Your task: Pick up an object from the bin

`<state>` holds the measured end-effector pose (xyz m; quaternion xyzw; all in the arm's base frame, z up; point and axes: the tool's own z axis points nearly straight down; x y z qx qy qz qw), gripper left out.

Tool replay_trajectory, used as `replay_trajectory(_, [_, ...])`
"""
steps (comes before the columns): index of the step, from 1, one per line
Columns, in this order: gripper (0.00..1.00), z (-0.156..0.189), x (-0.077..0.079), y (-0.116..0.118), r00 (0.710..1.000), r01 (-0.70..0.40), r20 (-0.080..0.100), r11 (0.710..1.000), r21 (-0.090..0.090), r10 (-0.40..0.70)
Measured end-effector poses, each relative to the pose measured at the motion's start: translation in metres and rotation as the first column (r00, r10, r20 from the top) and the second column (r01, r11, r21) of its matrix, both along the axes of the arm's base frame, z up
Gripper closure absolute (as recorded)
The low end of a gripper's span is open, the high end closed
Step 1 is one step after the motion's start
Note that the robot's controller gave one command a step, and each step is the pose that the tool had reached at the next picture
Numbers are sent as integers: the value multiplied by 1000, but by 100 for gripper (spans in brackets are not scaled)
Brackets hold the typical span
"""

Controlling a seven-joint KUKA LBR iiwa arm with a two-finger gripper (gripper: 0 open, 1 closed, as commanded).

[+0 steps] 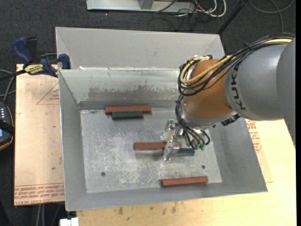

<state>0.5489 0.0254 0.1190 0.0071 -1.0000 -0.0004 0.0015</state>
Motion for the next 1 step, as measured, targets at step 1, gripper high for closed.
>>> replay_trajectory(1, [100, 111, 13, 8, 1000, -20, 5, 1000, 0, 20])
